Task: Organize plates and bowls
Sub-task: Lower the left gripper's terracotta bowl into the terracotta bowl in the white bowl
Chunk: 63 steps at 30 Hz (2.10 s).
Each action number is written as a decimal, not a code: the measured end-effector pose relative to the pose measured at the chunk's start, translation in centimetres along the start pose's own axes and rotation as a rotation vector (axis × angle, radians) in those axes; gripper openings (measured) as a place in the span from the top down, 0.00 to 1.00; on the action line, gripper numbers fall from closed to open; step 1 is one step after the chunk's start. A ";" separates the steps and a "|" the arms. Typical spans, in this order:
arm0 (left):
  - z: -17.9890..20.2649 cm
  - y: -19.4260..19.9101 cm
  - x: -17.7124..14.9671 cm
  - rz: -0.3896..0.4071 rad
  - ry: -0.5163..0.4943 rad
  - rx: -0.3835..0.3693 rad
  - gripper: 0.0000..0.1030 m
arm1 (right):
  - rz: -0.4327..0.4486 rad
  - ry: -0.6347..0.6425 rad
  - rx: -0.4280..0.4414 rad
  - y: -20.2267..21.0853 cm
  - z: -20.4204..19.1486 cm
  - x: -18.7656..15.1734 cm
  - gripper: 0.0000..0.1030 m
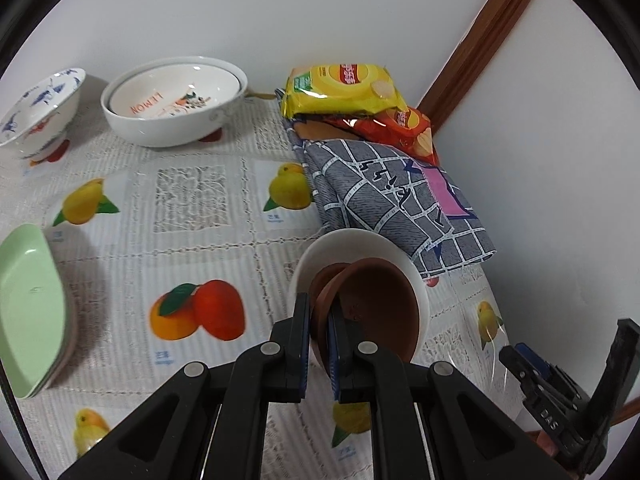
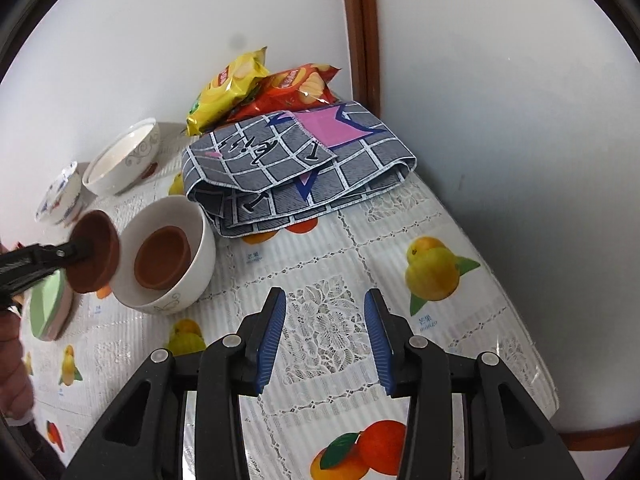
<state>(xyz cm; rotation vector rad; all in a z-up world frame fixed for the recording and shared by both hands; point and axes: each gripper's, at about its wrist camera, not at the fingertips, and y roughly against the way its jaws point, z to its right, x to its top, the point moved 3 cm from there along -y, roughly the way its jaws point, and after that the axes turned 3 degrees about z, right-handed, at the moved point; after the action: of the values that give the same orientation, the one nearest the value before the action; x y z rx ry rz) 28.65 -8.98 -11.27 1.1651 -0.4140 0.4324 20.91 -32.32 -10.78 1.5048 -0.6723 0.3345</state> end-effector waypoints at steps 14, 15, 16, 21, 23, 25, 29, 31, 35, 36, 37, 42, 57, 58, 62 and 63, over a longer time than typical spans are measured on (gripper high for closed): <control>0.7 -4.6 0.2 -0.057 0.031 0.018 0.92 | -0.033 0.008 0.026 -1.1 0.8 -0.4 0.61; 0.8 -4.8 0.1 -0.062 0.035 0.015 0.92 | -0.034 0.013 0.027 -1.1 0.8 -0.4 0.61; 0.8 -5.0 0.1 -0.064 0.038 0.013 0.92 | -0.034 0.016 0.029 -1.2 0.7 -0.3 0.61; 0.5 -5.6 0.1 -0.066 0.049 0.020 0.92 | -0.032 0.035 0.035 -1.2 0.5 -0.3 0.61; 0.5 -5.9 0.1 -0.071 0.056 0.010 0.91 | -0.030 0.043 0.035 -1.1 0.3 -0.4 0.61; 0.5 -6.0 0.1 -0.073 0.056 0.010 0.91 | -0.030 0.046 0.040 -1.1 0.2 -0.4 0.61; 0.5 -6.1 0.1 -0.076 0.065 -0.002 0.91 | -0.040 0.049 0.046 -1.4 -0.1 -0.6 0.61; 0.3 -6.2 0.1 -0.077 0.075 -0.009 0.91 | -0.046 0.049 0.048 -1.6 -0.3 -0.7 0.61; 0.4 -6.2 0.1 -0.078 0.078 -0.015 0.91 | -0.058 0.050 0.065 -1.8 -0.6 -0.7 0.61; 0.4 -6.2 0.0 -0.082 0.080 -0.021 0.91 | -0.058 0.055 0.066 -1.8 -0.7 -0.8 0.61; 0.4 -6.2 0.0 -0.085 0.081 -0.025 0.91 | -0.057 0.058 0.066 -1.8 -0.8 -0.7 0.61; 0.7 -6.0 -0.3 -0.099 0.059 -0.021 0.90 | -0.059 0.069 0.083 -1.9 -1.7 -0.8 0.61; 1.4 -5.0 -1.0 -0.124 0.013 -0.019 0.81 | -0.040 0.097 0.099 -0.3 -3.0 -0.6 0.61; 1.5 -5.0 -0.9 -0.122 0.013 -0.018 0.81 | -0.040 0.097 0.099 -0.2 -3.1 -0.6 0.61; 1.6 -4.4 -0.6 -0.110 0.004 -0.019 0.81 | -0.039 0.101 0.101 0.0 -3.2 -0.5 0.61; 1.6 -4.2 -0.5 -0.105 0.001 -0.015 0.81 | -0.039 0.102 0.101 0.1 -3.3 -0.5 0.61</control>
<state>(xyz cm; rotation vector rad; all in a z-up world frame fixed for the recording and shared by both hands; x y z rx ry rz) 30.30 -11.96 -14.30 1.1662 -0.3523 0.3381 21.11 -29.01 -10.82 1.5837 -0.5513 0.4177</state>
